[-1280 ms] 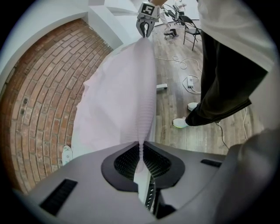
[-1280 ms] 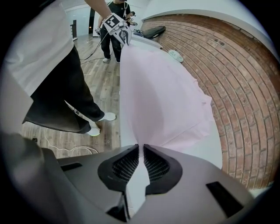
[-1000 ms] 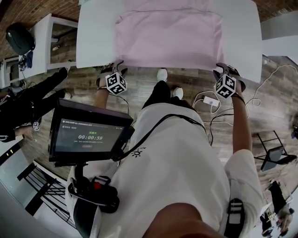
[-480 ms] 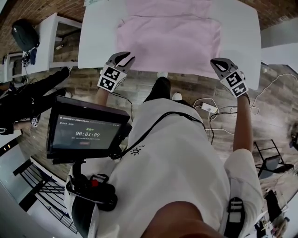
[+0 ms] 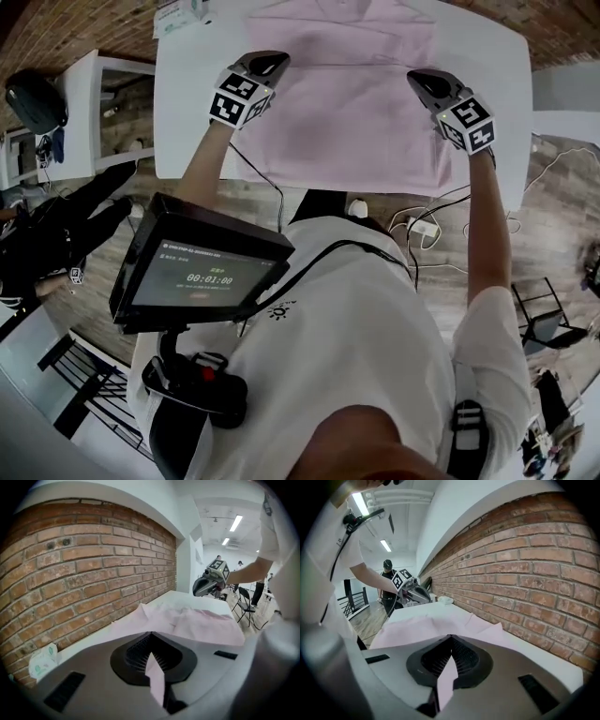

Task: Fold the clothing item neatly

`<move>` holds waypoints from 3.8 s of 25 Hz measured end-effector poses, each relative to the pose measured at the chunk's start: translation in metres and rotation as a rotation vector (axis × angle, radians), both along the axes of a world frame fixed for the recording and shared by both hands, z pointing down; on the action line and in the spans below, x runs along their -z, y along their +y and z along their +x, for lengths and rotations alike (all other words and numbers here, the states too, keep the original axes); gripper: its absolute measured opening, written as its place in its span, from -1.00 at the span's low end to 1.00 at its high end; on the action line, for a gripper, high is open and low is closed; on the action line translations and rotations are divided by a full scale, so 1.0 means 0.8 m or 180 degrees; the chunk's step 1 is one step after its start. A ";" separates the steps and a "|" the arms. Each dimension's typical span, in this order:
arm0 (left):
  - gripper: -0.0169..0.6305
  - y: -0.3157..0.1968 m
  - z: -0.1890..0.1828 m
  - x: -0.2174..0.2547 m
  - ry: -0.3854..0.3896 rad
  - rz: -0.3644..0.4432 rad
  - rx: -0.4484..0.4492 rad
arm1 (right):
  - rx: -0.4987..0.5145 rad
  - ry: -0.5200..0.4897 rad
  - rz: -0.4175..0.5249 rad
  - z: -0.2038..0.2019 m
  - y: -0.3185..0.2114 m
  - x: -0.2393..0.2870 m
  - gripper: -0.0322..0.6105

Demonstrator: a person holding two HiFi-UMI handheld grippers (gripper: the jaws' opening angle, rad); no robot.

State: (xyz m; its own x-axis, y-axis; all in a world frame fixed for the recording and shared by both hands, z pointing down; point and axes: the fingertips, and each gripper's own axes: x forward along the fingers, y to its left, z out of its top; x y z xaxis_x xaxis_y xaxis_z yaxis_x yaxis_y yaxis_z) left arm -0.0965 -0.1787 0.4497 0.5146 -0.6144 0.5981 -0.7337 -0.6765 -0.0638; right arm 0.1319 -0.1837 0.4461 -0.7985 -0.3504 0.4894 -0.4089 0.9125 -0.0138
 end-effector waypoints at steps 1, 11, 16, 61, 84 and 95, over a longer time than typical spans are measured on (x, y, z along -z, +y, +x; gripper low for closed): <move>-0.94 -0.029 -0.007 -0.006 -0.0011 -0.0029 0.0013 | -0.0046 0.0037 -0.0004 -0.002 -0.026 -0.006 -0.89; -0.79 -0.231 -0.035 -0.099 0.0111 -0.0777 0.0057 | -0.0406 0.0089 -0.0260 -0.009 -0.233 -0.052 -0.89; -0.65 -0.286 -0.037 -0.134 0.0347 -0.1250 -0.0038 | -0.0374 0.0152 -0.0502 -0.008 -0.287 -0.086 -0.70; -0.87 -0.136 0.019 -0.066 -0.0940 0.0553 -0.1288 | 0.0761 0.0824 0.0609 -0.043 -0.171 -0.075 -0.84; -0.93 -0.131 0.083 -0.105 0.0117 -0.0387 -0.0716 | 0.0320 0.0340 -0.0143 -0.089 -0.148 -0.097 -0.89; -0.94 -0.128 0.074 -0.169 -0.0298 -0.0823 -0.0631 | 0.0451 0.0859 -0.0267 -0.097 -0.133 -0.162 -0.89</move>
